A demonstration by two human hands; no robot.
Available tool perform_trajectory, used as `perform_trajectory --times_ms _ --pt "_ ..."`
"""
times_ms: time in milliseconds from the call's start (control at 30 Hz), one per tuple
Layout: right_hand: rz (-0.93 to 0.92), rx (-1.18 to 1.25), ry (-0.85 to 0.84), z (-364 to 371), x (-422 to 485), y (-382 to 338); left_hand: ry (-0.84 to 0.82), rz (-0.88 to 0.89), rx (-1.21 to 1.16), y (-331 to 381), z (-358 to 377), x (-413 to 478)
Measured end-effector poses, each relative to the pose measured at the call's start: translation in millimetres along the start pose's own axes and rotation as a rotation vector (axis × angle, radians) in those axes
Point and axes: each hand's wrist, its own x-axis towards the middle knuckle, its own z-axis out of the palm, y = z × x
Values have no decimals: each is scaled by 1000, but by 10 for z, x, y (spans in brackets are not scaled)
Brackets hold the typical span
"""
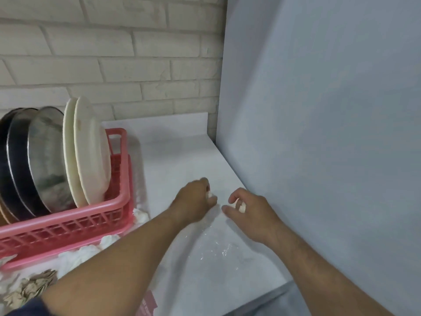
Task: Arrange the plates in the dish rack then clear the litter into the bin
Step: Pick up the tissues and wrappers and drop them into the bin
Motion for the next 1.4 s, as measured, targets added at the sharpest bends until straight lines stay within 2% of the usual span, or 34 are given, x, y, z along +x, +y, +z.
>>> perform_trajectory --times_ms 100,200,267,467,600,733,900,1000,1167,1300,1400 --pt "-28 -228 -230 168 -113 -88 111 -22 -45 -62 -300 -31" --pt "-73 -544 -404 372 -193 -146 52 -42 -88 -159 -489 -187" --pt "-65 -566 -411 462 -193 -148 9 -43 -90 -213 -532 -320" --pt "-112 -490 -264 562 -162 -75 -89 27 -85 -218 -762 -700" --pt "-53 -467 -166 453 -200 -70 -18 56 -141 -261 -973 -956" --pt "-17 -315 -44 281 -303 -166 61 67 -178 -416 -1166 -1192" --pt "-31 -303 251 339 -563 -435 134 102 -163 -642 -1338 -1539" --pt "88 -266 212 472 -825 -652 171 114 -184 -796 -1418 -1774" --pt "114 -341 207 576 -1212 -779 206 137 -274 -1040 -1468 -2178" --pt "23 -351 357 645 -1561 -875 175 123 -261 -1136 -1384 -2453" --pt "-29 -269 371 759 -1798 -984 134 118 -247 -1136 -1303 -2617"
